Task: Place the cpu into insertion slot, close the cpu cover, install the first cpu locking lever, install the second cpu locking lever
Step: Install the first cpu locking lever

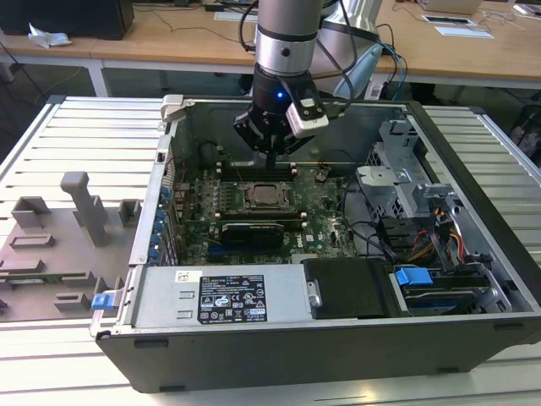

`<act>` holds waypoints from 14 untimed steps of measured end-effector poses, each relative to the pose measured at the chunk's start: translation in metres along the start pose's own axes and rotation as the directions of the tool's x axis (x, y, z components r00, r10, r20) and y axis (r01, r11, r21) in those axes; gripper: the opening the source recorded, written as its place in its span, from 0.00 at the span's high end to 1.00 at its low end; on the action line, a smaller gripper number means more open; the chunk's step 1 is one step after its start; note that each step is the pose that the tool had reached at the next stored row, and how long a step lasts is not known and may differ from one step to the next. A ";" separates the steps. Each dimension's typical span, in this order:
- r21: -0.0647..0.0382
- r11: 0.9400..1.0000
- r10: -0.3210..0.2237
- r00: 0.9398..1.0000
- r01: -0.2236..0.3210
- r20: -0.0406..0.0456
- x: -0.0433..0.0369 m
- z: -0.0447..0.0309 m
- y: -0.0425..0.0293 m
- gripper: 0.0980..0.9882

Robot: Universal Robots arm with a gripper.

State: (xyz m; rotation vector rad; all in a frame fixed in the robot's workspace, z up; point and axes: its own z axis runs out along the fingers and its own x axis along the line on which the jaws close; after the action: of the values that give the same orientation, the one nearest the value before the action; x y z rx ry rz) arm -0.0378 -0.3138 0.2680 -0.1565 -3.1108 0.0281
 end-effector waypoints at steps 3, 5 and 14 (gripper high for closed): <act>0.001 1.000 -0.022 1.000 0.022 0.000 0.0000 0.0000 0.0000 0.99; 0.001 0.999 -0.051 0.999 0.051 0.001 0.0000 0.0000 0.0000 0.99; 0.004 0.990 -0.140 0.990 0.140 0.002 0.0000 0.0000 0.0000 0.99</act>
State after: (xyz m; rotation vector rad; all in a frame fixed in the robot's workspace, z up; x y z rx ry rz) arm -0.0378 -0.3138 0.2680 0.0618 -3.1154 0.0309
